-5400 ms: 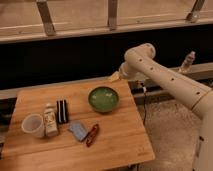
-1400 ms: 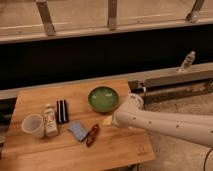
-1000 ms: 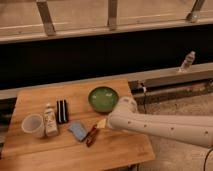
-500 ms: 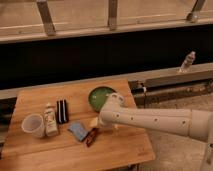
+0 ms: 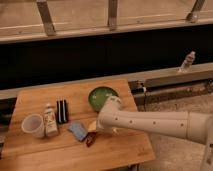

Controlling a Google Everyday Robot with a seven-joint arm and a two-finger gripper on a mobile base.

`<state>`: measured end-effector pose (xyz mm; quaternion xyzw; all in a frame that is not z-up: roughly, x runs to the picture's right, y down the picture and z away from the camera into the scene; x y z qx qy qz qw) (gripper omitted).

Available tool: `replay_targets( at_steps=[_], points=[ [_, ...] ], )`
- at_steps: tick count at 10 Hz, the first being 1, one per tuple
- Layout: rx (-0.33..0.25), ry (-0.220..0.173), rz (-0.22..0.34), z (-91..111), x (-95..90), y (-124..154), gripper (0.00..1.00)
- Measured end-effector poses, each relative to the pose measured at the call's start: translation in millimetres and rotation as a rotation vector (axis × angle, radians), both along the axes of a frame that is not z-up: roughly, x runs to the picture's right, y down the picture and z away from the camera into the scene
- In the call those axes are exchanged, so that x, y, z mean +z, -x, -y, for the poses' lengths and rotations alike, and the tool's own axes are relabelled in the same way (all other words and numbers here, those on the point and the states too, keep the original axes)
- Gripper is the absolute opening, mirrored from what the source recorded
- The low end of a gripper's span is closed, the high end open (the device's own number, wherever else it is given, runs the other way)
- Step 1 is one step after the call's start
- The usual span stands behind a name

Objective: Place the pepper on the white sponge

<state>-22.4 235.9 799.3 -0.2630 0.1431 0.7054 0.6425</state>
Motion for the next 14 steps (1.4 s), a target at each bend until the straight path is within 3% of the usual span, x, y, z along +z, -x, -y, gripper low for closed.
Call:
replay_targets(
  at_steps=[2, 9, 10, 14],
  points=[
    [0.018, 0.009, 0.003, -8.6, -7.8, -2.1, 0.8],
    [0.028, 0.039, 0.032, 0.6, 14.4, 4.3, 0.79],
    [0.024, 0.045, 0.036, 0.9, 17.5, 5.0, 0.75],
    [0.016, 0.054, 0.037, 1.9, 21.2, 3.0, 0.37]
  ],
)
